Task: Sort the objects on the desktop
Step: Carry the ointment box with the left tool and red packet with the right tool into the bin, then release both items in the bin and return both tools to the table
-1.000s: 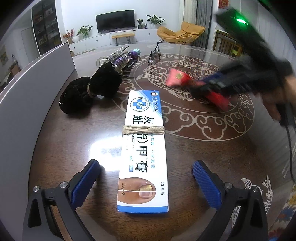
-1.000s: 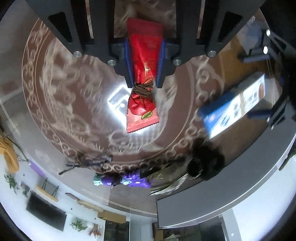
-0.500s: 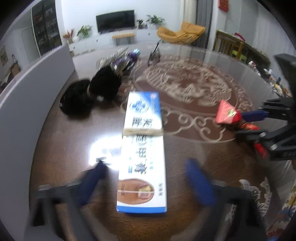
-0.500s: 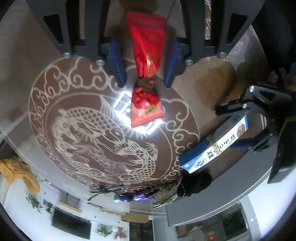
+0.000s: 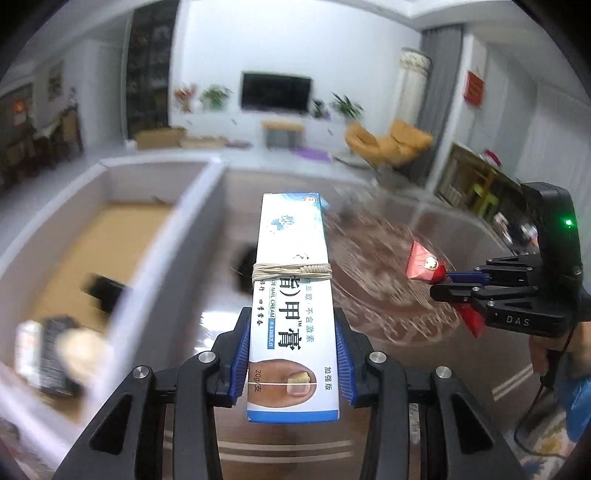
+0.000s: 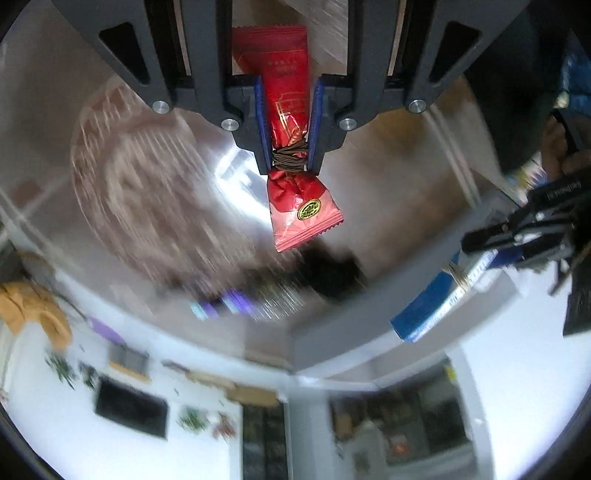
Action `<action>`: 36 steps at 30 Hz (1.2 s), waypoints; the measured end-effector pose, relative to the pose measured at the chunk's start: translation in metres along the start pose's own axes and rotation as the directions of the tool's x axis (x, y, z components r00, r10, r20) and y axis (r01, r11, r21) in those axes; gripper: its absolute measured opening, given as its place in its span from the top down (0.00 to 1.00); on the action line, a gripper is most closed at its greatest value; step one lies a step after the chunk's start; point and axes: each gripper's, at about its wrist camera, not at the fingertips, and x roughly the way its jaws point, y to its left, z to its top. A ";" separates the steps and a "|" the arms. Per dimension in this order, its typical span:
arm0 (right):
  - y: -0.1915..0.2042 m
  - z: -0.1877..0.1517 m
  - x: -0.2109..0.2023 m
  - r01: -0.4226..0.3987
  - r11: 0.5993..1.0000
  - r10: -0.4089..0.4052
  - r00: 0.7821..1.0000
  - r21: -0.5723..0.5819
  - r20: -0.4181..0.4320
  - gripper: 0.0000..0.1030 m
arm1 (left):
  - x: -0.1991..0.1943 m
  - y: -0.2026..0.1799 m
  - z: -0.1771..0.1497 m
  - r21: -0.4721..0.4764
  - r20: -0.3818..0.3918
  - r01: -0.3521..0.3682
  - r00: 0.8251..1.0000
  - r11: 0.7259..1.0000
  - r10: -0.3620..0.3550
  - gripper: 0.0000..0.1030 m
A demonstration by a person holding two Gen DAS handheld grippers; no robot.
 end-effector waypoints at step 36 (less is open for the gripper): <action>-0.010 -0.056 0.083 0.337 0.929 -0.336 0.941 0.156 -0.036 0.00 | 0.070 -0.032 -0.057 0.168 -0.239 0.011 0.971 0.986 0.030 0.00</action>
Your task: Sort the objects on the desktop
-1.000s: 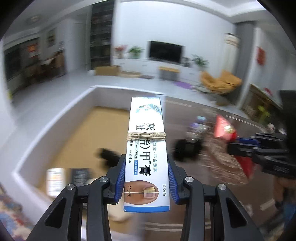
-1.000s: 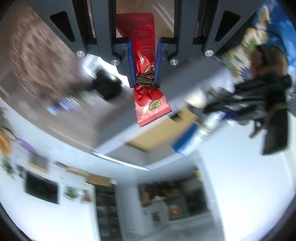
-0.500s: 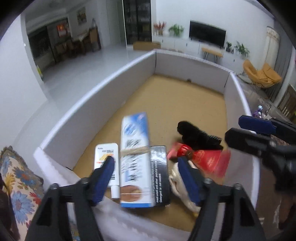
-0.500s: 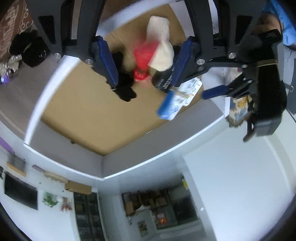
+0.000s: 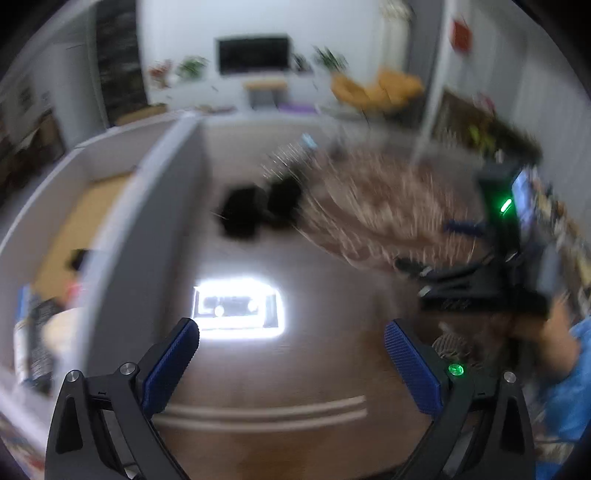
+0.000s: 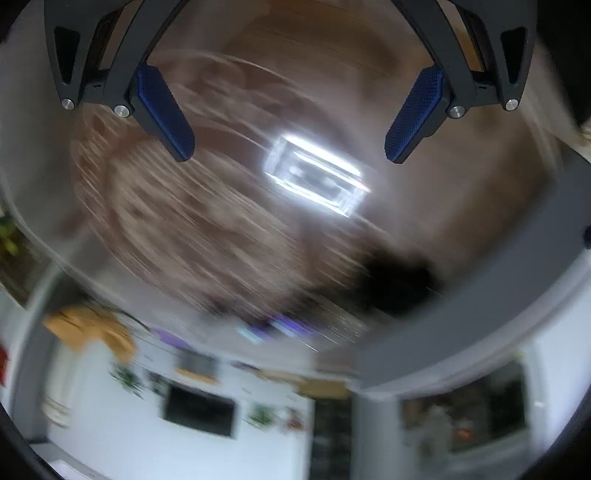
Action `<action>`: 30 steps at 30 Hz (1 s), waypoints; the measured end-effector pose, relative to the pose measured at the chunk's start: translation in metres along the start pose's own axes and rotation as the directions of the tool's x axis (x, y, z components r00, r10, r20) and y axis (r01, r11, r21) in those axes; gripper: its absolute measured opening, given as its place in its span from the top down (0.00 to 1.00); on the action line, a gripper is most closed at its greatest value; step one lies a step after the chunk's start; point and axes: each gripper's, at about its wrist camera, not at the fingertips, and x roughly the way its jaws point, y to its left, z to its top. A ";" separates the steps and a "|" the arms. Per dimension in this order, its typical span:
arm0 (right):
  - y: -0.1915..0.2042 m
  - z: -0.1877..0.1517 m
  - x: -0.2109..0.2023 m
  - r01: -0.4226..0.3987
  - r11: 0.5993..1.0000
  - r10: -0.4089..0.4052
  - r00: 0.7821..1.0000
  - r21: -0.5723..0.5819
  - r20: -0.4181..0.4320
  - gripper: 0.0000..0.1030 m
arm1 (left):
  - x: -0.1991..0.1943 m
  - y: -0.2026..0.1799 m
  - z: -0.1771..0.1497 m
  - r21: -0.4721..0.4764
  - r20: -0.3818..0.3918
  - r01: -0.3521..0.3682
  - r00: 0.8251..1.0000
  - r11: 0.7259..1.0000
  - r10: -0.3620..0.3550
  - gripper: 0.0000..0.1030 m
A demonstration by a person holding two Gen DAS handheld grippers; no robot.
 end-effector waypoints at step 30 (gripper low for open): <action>-0.079 -0.030 0.017 0.010 0.984 -0.001 0.999 0.176 -0.050 0.00 | 0.114 -0.045 0.039 -0.066 -0.006 -0.070 0.998 0.995 0.069 0.00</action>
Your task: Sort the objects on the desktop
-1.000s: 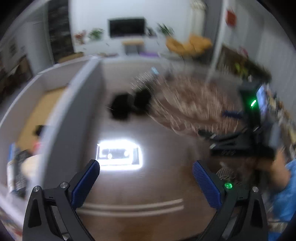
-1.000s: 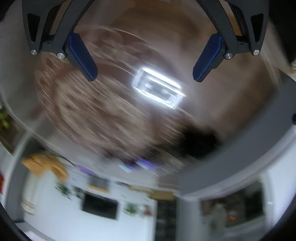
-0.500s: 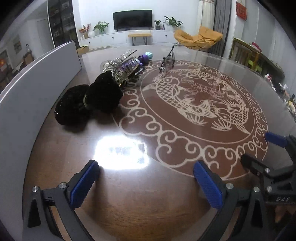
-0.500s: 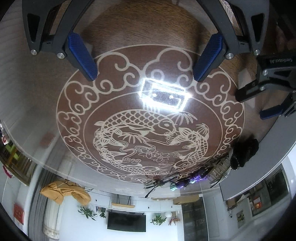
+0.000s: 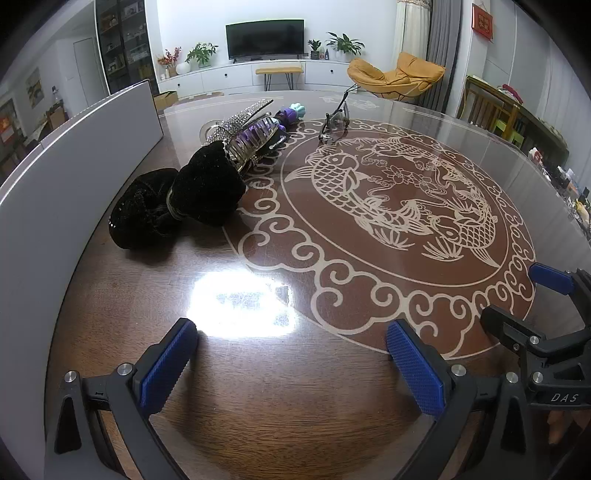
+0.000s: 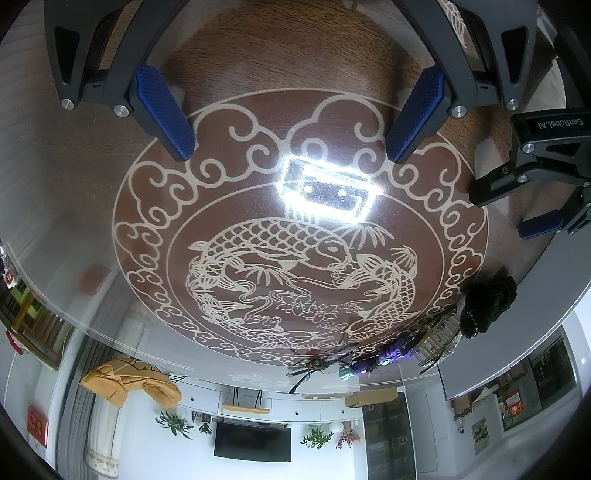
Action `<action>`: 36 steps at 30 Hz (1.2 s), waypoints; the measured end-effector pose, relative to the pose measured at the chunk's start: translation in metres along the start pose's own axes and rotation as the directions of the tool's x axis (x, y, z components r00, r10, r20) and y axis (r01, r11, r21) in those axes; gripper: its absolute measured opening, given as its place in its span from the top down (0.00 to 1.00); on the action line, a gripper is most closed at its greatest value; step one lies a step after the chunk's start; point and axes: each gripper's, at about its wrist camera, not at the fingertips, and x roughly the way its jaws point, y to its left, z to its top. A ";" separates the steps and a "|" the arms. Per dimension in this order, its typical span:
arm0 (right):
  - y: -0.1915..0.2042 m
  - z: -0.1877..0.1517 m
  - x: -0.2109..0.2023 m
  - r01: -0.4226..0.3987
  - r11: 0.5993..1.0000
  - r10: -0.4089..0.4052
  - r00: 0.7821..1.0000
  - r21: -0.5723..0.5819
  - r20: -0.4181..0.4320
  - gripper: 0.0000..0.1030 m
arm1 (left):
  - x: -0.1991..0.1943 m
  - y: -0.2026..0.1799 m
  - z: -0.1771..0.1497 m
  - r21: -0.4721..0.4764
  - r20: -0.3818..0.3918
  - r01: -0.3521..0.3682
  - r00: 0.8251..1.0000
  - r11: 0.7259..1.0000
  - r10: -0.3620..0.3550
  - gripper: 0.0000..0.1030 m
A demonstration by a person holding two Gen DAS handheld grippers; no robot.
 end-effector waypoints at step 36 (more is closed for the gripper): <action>0.000 0.000 0.000 0.000 1.000 0.000 1.000 0.000 0.001 0.00 | 0.000 0.003 -0.002 0.000 0.000 0.002 1.000 1.000 -0.002 0.00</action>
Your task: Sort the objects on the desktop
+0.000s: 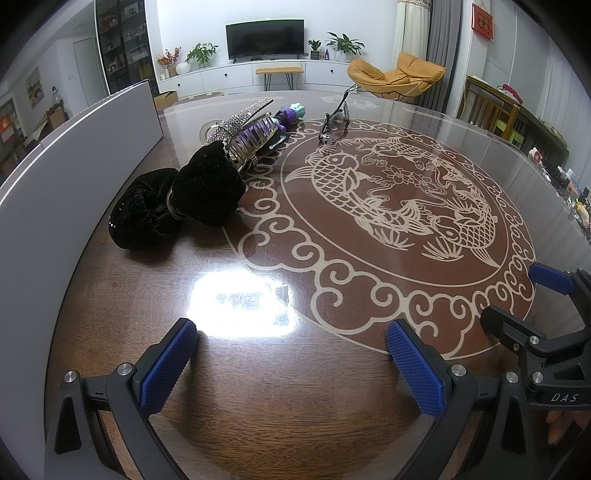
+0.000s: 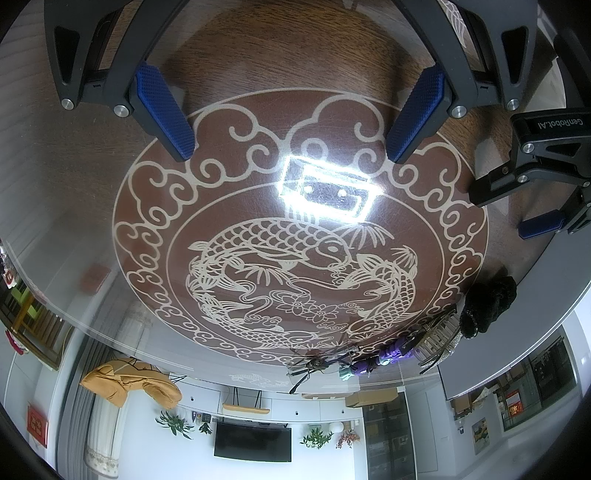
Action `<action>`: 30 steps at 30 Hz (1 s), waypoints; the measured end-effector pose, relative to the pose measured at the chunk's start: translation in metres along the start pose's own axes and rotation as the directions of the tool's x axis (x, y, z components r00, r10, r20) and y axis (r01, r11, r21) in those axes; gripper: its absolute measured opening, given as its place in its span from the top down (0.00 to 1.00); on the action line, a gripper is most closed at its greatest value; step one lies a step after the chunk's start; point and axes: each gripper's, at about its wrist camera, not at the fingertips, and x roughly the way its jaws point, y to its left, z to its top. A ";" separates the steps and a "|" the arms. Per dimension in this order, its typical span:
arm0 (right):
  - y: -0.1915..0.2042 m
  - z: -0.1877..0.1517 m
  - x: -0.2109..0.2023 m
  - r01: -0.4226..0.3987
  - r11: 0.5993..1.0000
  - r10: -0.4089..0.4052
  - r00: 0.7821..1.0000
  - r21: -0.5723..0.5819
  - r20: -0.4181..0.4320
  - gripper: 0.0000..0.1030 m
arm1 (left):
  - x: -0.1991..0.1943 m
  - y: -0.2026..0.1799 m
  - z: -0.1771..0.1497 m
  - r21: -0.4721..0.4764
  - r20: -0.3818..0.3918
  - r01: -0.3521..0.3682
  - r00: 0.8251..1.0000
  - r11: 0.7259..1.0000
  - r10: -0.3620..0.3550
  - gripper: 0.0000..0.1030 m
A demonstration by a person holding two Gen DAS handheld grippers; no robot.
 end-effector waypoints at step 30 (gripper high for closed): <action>0.000 0.000 0.000 0.000 1.000 0.000 1.000 0.000 0.000 0.00 | 0.001 0.000 0.000 0.000 0.000 0.000 1.000 1.000 0.000 0.00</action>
